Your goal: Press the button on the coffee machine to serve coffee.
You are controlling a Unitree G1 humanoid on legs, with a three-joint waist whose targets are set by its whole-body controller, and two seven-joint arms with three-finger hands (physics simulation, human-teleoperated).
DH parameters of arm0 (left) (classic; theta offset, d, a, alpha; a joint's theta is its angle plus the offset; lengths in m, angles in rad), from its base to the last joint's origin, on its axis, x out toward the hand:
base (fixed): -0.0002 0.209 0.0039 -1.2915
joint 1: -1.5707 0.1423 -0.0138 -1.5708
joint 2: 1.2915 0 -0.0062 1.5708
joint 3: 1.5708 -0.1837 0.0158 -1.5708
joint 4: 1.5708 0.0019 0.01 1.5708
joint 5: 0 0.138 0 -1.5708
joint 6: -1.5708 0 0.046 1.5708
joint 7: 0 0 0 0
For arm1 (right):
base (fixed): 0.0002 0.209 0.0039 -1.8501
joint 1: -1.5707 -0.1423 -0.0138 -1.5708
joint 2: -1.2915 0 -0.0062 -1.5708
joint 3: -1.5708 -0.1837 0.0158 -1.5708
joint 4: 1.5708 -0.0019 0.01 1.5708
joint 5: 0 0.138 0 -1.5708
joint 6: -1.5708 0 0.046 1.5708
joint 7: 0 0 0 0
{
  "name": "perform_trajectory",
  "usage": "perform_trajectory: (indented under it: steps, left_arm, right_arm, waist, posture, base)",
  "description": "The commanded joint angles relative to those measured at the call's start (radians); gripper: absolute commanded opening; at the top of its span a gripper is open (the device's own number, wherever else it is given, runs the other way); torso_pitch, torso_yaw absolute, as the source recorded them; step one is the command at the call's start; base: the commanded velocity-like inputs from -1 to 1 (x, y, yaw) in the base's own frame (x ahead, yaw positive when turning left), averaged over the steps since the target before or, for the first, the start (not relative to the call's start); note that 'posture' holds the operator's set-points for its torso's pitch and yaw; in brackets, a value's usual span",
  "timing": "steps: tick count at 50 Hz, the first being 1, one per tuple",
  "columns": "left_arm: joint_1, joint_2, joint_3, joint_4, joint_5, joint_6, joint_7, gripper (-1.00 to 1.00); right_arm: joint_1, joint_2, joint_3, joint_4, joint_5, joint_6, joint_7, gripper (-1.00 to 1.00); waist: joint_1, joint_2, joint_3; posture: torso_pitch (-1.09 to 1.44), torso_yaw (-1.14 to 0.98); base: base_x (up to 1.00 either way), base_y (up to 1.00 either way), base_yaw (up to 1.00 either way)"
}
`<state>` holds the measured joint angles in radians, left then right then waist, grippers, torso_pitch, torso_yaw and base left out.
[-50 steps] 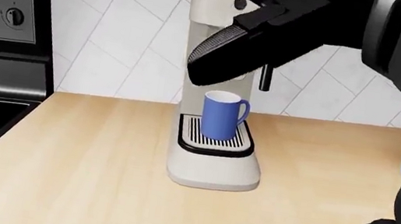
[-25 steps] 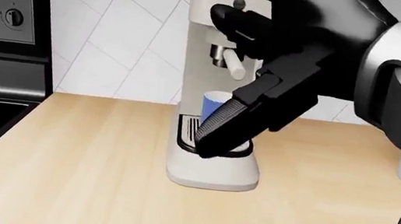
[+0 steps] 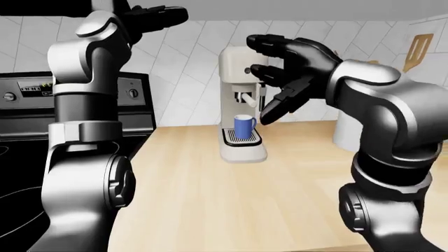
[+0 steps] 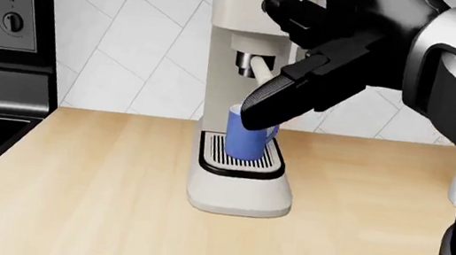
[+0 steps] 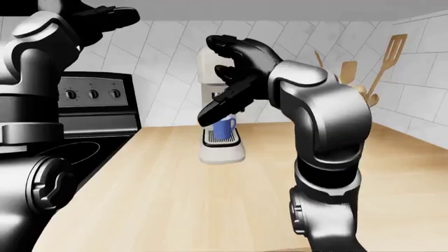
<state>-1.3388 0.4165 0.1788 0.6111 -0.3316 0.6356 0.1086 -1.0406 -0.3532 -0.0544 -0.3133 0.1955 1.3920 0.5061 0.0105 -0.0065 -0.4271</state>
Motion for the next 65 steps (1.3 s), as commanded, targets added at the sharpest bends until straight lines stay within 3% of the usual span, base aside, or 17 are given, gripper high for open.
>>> perform_trajectory:
  steps: [1, 23, 65]
  left_arm:
    - [-0.039, 0.008, 0.003, -0.022, -0.002, -0.028, -0.004, 1.00]
    - [-0.028, 0.013, 0.006, -0.031, -0.006, -0.026, -0.004, 1.00]
    - [-0.052, 0.013, 0.004, -0.005, -0.010, -0.038, -0.005, 1.00]
  right_arm:
    - [-0.036, -0.004, -0.013, 0.011, -0.029, -0.053, 0.003, 1.00]
    - [-0.032, 0.052, -0.011, 0.133, -0.134, -0.172, 0.050, 1.00]
    - [-0.033, 0.089, -0.007, 0.279, -0.201, -0.302, 0.062, 1.00]
  waist:
    - [0.000, 0.003, 0.000]
    - [-0.002, 0.008, -0.002]
    - [-0.005, 0.011, -0.006]
  posture:
    - [-0.79, 0.00]
    - [-0.79, 0.00]
    - [-0.79, 0.00]
  base:
    - [0.00, 0.00, 0.00]
    - [0.00, 0.00, 0.00]
    - [0.00, 0.00, 0.00]
